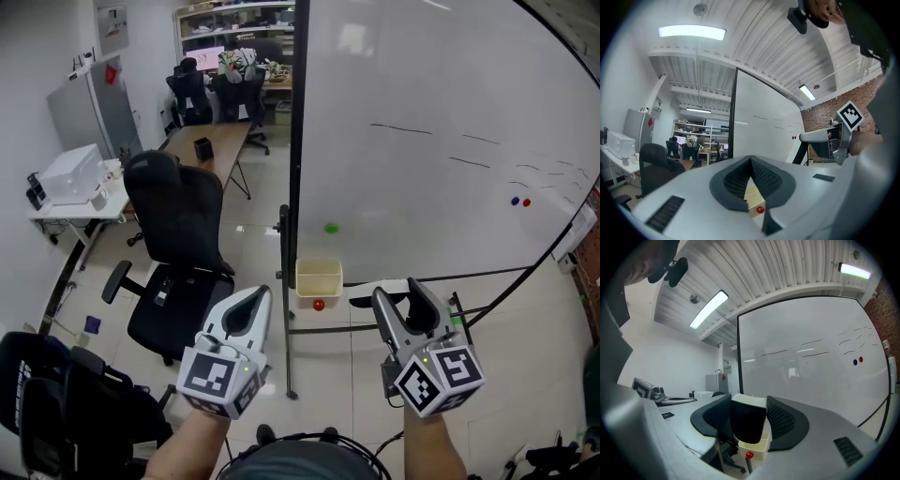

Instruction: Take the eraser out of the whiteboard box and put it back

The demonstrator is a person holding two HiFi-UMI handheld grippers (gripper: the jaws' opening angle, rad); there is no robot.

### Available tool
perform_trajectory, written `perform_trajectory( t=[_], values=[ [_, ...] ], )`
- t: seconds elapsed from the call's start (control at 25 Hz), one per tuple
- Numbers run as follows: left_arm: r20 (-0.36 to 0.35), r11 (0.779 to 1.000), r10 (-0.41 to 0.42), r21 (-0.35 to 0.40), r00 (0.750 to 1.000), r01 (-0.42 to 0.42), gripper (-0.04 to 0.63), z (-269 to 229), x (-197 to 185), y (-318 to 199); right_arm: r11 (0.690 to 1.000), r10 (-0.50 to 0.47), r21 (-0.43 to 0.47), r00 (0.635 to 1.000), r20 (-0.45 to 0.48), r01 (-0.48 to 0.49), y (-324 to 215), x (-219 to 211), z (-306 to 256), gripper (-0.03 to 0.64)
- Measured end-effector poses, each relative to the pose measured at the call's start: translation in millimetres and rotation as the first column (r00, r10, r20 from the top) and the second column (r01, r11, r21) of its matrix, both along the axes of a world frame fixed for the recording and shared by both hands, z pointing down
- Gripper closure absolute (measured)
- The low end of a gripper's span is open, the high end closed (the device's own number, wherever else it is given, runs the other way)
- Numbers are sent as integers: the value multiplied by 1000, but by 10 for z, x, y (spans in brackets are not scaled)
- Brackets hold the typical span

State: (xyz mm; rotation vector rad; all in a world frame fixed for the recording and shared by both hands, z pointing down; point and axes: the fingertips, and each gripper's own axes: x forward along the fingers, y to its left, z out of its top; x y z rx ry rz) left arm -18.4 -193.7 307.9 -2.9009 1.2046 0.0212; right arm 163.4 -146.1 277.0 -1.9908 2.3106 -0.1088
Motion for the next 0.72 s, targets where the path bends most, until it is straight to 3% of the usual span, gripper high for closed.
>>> perform_trajectory(
  t=[0.28, 0.72],
  values=[
    [18, 999, -28, 28, 999, 27, 569, -99, 315, 193, 999, -44, 21, 999, -8, 44, 106, 311, -92, 346],
    [32, 999, -39, 12, 999, 39, 569, -40, 332, 198, 998, -50, 23, 999, -3, 50, 101, 339, -96, 347]
  ],
)
